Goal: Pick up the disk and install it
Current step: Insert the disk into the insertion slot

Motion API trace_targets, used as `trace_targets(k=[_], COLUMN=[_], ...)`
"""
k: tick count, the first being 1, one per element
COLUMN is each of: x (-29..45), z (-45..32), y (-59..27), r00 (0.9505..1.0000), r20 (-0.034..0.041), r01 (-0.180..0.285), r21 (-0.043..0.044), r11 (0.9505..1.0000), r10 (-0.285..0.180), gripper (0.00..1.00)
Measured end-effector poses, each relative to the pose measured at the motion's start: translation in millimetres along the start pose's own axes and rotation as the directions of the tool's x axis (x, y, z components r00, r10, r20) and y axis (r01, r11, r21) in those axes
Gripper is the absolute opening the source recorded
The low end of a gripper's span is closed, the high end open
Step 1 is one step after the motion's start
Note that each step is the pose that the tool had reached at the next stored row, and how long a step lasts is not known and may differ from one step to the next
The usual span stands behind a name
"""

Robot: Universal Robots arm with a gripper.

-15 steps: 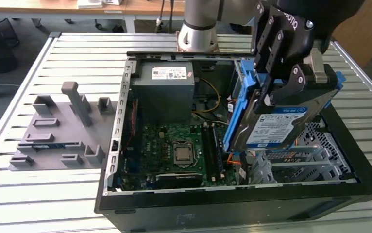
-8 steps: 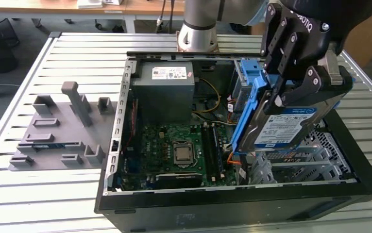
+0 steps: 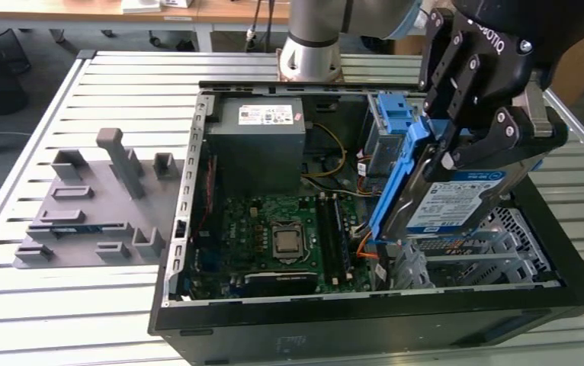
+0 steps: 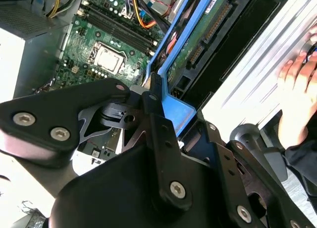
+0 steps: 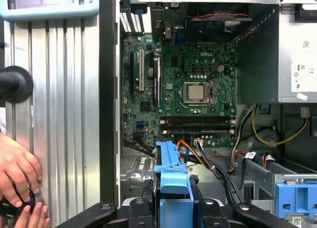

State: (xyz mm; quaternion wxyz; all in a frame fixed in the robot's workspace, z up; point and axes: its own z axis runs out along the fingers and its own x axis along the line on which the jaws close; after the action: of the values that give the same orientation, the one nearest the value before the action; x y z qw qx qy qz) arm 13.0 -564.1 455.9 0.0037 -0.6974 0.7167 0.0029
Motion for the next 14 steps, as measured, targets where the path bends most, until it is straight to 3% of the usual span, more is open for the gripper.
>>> trace_targets(k=[2,4,14], x=[0.1,0.2,-0.3], z=[0.2,0.8,2.0], y=[-4.6,-16.3,-36.0], r00=[1.0,1.0,1.0], r20=[-0.0002,-0.0002,-0.0003], r01=[0.0,0.0,0.0], r21=[-0.0005,-0.0009,-0.0009], r11=[1.0,1.0,1.0], r10=[0.0,0.0,0.0], gripper=[0.36,0.36,0.36])
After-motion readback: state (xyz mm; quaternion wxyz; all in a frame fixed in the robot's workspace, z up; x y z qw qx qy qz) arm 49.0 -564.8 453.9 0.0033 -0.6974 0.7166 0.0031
